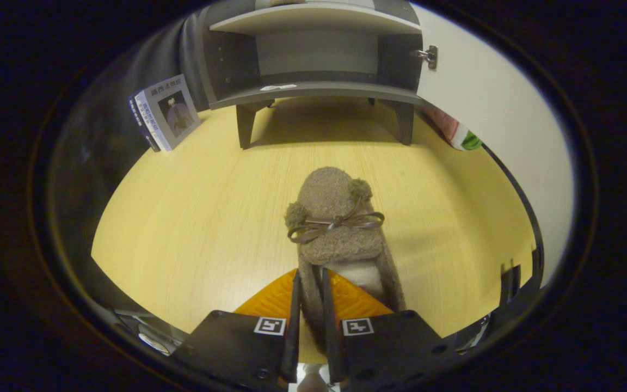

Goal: Open the shoe cabinet door, grab the shoes and put them into the shoe cabinet, then close the shoe cabinet door.

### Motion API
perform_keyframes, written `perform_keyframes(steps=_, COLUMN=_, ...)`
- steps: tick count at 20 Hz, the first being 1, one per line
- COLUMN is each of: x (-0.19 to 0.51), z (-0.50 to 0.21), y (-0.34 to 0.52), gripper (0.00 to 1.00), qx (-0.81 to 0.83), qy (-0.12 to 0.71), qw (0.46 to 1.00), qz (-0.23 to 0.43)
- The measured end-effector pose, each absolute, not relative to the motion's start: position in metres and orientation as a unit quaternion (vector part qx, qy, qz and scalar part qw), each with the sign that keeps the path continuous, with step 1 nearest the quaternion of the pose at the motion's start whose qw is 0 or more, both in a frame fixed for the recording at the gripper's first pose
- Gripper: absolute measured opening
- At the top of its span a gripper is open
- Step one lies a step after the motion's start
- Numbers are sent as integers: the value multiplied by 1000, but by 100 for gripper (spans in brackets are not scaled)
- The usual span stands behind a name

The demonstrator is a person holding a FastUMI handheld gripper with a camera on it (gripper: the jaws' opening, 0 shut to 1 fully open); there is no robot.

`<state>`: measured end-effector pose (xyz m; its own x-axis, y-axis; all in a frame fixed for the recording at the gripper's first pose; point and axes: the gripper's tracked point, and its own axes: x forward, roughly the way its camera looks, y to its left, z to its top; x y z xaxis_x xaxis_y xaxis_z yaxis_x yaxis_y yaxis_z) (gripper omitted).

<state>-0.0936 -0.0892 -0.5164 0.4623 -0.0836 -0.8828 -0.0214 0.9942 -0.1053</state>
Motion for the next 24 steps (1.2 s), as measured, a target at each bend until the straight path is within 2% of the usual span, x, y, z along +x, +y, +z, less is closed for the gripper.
perform_keyframes(steps=2, x=-93, z=-519, y=-90, gripper=23, qx=-56, qy=519, qw=852, qz=-20)
perform_keyframes(steps=4, x=-93, z=-521, y=-89, gripper=9, qx=-64, qy=520, qw=851, qz=-24)
perform_keyframes(steps=6, x=-91, z=-517, y=-84, gripper=3, qx=-62, qy=518, qw=853, qz=-23)
perform_keyframes(steps=16, x=-23, z=-443, y=-86, gripper=2, qx=-40, qy=438, qw=897, qz=-42)
perform_keyframes(steps=24, x=50, z=-311, y=-79, gripper=2, qx=-69, qy=311, qw=946, qz=-60)
